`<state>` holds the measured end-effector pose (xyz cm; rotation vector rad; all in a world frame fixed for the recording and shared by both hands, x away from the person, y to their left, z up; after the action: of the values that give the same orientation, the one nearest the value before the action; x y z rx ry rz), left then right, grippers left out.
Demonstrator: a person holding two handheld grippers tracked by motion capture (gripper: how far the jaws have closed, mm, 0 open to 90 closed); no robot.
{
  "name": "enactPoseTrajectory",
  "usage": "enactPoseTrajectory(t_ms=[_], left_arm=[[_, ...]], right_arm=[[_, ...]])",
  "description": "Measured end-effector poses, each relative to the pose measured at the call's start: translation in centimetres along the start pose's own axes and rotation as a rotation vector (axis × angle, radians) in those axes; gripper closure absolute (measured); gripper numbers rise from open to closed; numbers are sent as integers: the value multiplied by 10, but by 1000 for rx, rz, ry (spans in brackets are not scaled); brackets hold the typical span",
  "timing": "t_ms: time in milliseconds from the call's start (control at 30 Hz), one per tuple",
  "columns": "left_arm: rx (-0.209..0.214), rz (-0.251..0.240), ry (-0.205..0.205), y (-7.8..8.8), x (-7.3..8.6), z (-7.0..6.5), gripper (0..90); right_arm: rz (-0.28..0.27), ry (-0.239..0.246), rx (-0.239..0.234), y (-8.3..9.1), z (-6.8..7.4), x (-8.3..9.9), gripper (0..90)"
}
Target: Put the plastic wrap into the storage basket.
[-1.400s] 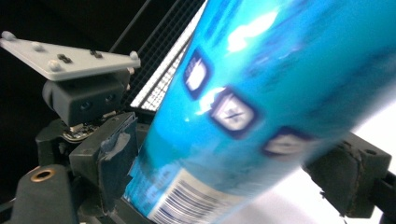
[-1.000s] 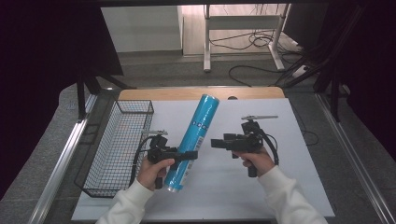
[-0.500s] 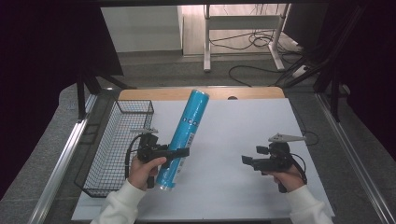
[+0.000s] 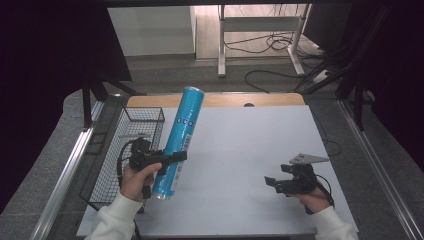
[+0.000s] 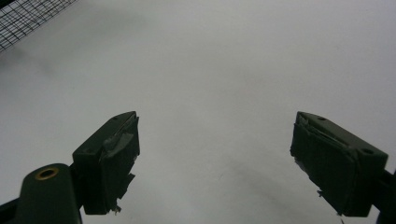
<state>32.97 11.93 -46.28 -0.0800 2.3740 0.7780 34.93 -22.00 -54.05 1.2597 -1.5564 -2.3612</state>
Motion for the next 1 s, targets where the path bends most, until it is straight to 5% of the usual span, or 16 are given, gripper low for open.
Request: enactPoseTrajectory(t_ms=[367,733,1000], left_arm=[[-32,-32,-8,31,2,2,320],[-82,-61,20,58,5,15,320],[-117,-69,38,72,8,28,320]], right_arm=[[5,6,32,0,-4,4,160],[-33,37,69,3,-4,1,160],[-8,51,77,-2,-4,4,154]])
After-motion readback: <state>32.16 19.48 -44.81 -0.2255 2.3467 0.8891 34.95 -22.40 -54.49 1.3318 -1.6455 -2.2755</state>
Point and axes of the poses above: each handheld gripper's, and its own axes: y roughly backward along the jaws, x roughly out of its underside, z roughly to its left, the point moved 9 cm from there along -y, roughly forward along the jaws, and after that the axes turned 12 degrees about z, right-handed, at the moved point
